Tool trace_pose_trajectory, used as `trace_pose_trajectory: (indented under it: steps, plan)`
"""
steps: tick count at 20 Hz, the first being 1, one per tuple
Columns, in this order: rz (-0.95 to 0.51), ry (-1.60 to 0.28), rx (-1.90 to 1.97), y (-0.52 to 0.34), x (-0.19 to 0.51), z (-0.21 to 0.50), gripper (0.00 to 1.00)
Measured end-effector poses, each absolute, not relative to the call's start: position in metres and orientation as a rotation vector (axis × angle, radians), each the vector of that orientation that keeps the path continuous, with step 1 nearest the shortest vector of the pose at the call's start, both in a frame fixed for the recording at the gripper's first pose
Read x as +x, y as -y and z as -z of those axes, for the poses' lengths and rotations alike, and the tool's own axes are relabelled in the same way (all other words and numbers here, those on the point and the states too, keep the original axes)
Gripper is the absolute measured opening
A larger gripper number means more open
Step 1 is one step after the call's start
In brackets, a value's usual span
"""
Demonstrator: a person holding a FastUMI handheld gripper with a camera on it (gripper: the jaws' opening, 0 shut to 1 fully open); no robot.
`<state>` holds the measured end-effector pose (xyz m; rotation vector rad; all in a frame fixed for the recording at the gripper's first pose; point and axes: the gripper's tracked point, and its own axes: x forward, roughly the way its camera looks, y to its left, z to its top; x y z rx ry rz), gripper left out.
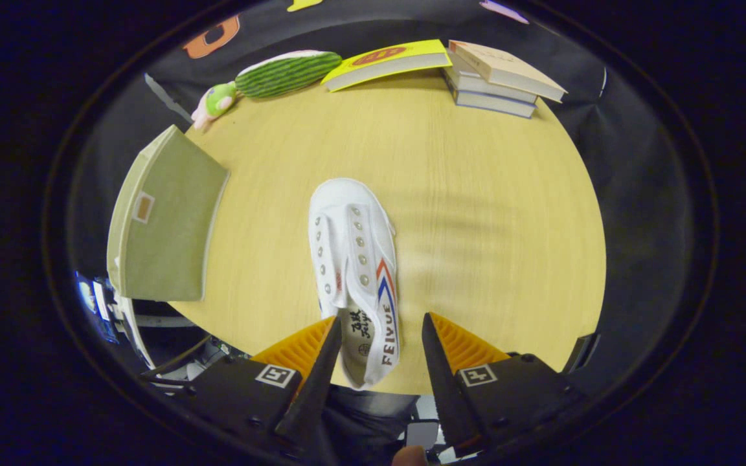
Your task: Open the storage box then place both shoes into the box .Put the left shoe in first, then the right shoe, with the right side of both shoes facing outward in a uniform manner.
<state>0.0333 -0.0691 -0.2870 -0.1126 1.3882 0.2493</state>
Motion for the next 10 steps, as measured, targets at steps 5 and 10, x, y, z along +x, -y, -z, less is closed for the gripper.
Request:
trace_pose_trajectory:
  steps: [5, 10]
  plan:
    - [-0.295, -1.447, -0.090, 0.065, 0.045, 0.314, 0.77]
    - [-0.345, -1.468, -0.050, 0.049, 0.046, 0.326, 0.77]
